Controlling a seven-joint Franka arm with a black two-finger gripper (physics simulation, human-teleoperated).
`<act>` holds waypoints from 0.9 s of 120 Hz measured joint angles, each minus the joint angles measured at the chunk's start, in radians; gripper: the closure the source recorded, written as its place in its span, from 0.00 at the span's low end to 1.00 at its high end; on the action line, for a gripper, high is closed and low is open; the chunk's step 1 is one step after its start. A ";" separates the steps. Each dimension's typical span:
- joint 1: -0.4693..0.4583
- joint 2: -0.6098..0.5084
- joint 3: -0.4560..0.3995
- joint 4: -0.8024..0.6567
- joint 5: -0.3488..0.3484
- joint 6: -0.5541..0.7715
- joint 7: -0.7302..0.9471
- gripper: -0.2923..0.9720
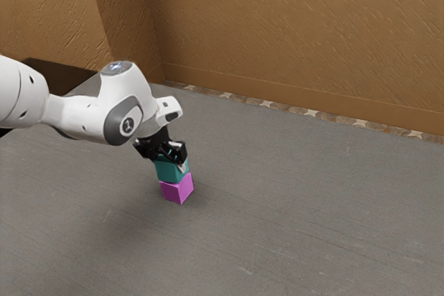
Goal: Pick up the blue block with one arm, and put the blue block on the pink block with one arm
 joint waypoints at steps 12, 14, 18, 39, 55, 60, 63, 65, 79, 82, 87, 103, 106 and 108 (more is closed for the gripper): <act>0.000 -0.001 -0.001 0.001 0.007 0.000 -0.008 0.40; 0.000 -0.001 -0.001 0.001 0.008 0.000 -0.010 0.39; 0.000 -0.001 -0.001 0.001 0.010 -0.001 -0.012 0.37; -0.020 -0.111 0.001 0.006 0.039 -0.008 -0.024 0.29; -0.029 -0.183 0.002 0.156 0.052 -0.089 -0.029 0.26; -0.029 -0.196 0.001 0.243 0.052 -0.155 -0.032 0.26; -0.029 -0.204 0.001 0.284 0.051 -0.204 -0.034 0.26; -0.030 -0.209 0.001 0.303 0.050 -0.235 -0.035 0.25; -0.038 -0.239 0.008 0.359 0.046 -0.459 -0.044 0.24; -0.038 -0.244 0.010 0.360 0.046 -0.497 -0.045 0.24; -0.035 -0.251 0.011 0.359 0.047 -0.552 -0.048 0.24; -0.017 -0.257 0.012 0.351 0.048 -0.668 -0.055 0.24; -0.015 -0.257 0.012 0.350 0.048 -0.683 -0.056 0.24; -0.014 -0.257 0.012 0.349 0.048 -0.692 -0.057 0.24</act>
